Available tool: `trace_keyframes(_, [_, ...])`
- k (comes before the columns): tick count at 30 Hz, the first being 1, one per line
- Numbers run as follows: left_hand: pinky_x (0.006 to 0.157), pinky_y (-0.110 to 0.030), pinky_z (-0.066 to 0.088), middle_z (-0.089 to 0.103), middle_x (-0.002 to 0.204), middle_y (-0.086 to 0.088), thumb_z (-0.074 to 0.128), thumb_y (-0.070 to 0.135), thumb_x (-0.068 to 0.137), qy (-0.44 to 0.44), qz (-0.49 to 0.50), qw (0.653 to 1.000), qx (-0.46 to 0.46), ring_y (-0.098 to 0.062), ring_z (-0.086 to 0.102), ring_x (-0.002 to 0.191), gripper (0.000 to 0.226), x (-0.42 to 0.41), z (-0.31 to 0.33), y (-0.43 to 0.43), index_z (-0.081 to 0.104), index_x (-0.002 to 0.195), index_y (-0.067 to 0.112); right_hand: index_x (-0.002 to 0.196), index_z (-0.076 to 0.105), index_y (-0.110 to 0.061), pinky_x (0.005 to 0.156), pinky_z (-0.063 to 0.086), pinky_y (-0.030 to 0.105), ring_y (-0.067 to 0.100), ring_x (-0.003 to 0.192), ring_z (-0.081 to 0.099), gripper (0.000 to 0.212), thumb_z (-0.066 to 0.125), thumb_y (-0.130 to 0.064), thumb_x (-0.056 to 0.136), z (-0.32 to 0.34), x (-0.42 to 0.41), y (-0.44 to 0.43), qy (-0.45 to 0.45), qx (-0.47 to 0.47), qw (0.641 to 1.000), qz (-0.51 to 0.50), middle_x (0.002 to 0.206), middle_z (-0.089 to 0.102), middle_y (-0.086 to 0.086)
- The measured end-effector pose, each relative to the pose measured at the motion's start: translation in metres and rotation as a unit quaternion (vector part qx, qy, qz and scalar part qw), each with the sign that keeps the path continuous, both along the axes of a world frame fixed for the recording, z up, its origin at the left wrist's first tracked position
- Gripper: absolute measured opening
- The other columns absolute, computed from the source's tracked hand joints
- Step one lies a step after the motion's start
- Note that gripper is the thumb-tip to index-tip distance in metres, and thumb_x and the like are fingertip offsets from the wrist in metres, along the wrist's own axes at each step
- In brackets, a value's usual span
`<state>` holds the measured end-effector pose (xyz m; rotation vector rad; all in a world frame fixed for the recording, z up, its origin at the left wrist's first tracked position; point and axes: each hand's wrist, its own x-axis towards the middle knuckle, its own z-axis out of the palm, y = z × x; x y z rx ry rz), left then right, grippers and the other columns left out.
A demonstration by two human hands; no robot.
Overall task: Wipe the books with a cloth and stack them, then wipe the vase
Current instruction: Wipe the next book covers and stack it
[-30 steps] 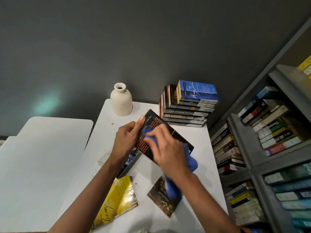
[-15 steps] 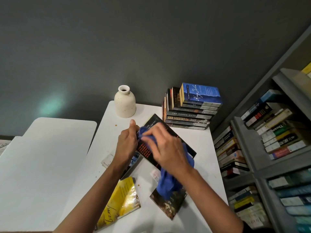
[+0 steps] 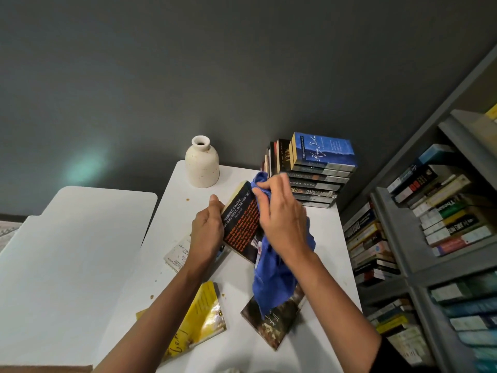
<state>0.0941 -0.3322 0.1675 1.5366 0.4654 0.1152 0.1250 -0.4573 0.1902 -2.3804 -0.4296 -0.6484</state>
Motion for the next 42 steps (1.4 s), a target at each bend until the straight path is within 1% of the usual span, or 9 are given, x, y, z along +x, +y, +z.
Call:
trace_keyframes(9, [0.036, -0.013, 0.036, 0.044, 0.033, 0.009, 0.026, 0.049, 0.101, 0.030, -0.003, 0.996, -0.085, 0.000, 0.044, 0.031, 0.056, -0.012, 0.007, -0.006, 0.040, 0.060, 0.015, 0.094, 0.057, -0.014, 0.047, 0.042, 0.034, 0.019, 0.060, 0.057, 0.034, 0.036, -0.041, 0.098, -0.011, -0.042, 0.019, 0.045, -0.094, 0.986, 0.131, 0.092, 0.053, 0.001])
trace_keyframes(13, [0.034, -0.015, 0.039, 0.055, 0.040, 0.004, 0.031, 0.051, 0.099, 0.030, -0.018, 0.983, -0.178, -0.004, 0.051, 0.033, 0.054, -0.016, 0.002, -0.006, 0.057, 0.072, 0.011, 0.097, 0.064, -0.023, 0.054, 0.047, 0.030, 0.010, 0.068, 0.058, 0.027, 0.046, -0.042, 0.096, -0.012, -0.046, -0.007, 0.081, -0.076, 0.980, 0.167, 0.093, 0.054, -0.009])
trace_keyframes(16, [0.037, -0.019, 0.046, 0.066, 0.065, -0.014, 0.044, 0.055, 0.083, 0.022, -0.032, 0.967, -0.252, -0.014, 0.062, 0.043, 0.062, -0.014, -0.002, 0.001, 0.061, 0.097, -0.003, 0.098, 0.060, -0.028, 0.058, 0.052, 0.032, 0.006, 0.075, 0.058, 0.023, 0.044, -0.044, 0.096, -0.017, -0.036, -0.038, 0.084, -0.050, 0.992, 0.085, 0.095, 0.051, -0.014])
trace_keyframes(18, [0.039, -0.020, 0.049, 0.065, 0.074, -0.021, 0.049, 0.052, 0.079, 0.029, -0.036, 0.969, -0.241, -0.016, 0.064, 0.047, 0.062, -0.012, -0.006, 0.003, 0.060, 0.100, -0.005, 0.099, 0.058, -0.029, 0.060, 0.053, 0.037, 0.008, 0.079, 0.059, 0.023, 0.042, -0.045, 0.095, -0.020, -0.032, -0.045, 0.096, -0.029, 0.993, 0.066, 0.096, 0.051, -0.015])
trace_keyframes(22, [0.078, -0.044, 0.059, 0.070, 0.099, -0.026, 0.061, 0.041, 0.085, 0.047, -0.043, 0.971, -0.230, -0.030, 0.070, 0.080, 0.053, -0.009, -0.010, 0.005, 0.061, 0.109, -0.006, 0.100, 0.059, -0.024, 0.056, 0.051, 0.034, 0.011, 0.078, 0.059, 0.027, 0.042, -0.044, 0.096, -0.019, -0.037, -0.035, 0.086, -0.045, 0.992, 0.077, 0.095, 0.052, -0.009])
trace_keyframes(26, [0.045, -0.028, 0.052, 0.065, 0.069, -0.011, 0.056, 0.032, 0.094, 0.044, -0.075, 0.978, -0.190, -0.017, 0.065, 0.055, 0.029, -0.010, -0.009, 0.004, 0.054, 0.093, 0.003, 0.101, 0.066, -0.018, 0.059, 0.049, 0.031, 0.010, 0.075, 0.057, 0.021, 0.054, -0.034, 0.095, -0.017, -0.032, -0.026, 0.086, -0.021, 0.994, 0.061, 0.092, 0.054, -0.006])
trace_keyframes(33, [0.051, -0.023, 0.053, 0.066, 0.066, -0.006, 0.053, 0.026, 0.097, 0.005, -0.048, 0.975, -0.218, -0.012, 0.064, 0.057, 0.025, -0.007, -0.009, -0.001, 0.054, 0.081, 0.007, 0.098, 0.070, -0.023, 0.061, 0.051, 0.036, 0.011, 0.075, 0.060, 0.021, 0.058, -0.039, 0.092, -0.028, -0.052, -0.003, 0.104, 0.015, 0.984, 0.147, 0.091, 0.054, -0.010])
trace_keyframes(39, [0.065, -0.032, 0.058, 0.074, 0.085, -0.006, 0.050, 0.033, 0.096, -0.026, -0.080, 0.990, -0.113, -0.020, 0.073, 0.076, 0.032, -0.011, -0.013, 0.008, 0.049, 0.100, 0.001, 0.092, 0.071, -0.022, 0.063, 0.049, 0.014, 0.003, 0.076, 0.059, 0.014, 0.065, -0.034, 0.088, -0.026, -0.026, -0.057, 0.130, 0.148, 0.980, 0.027, 0.087, 0.058, -0.010])
trace_keyframes(42, [0.069, -0.035, 0.058, 0.076, 0.091, -0.005, 0.049, 0.032, 0.097, -0.041, -0.102, 0.991, -0.070, -0.024, 0.073, 0.086, 0.034, -0.011, -0.015, 0.013, 0.046, 0.106, 0.000, 0.089, 0.069, -0.020, 0.068, 0.050, 0.028, 0.010, 0.081, 0.060, 0.007, 0.066, -0.026, 0.089, -0.038, -0.007, -0.085, 0.136, 0.115, 0.982, -0.065, 0.090, 0.060, -0.007])
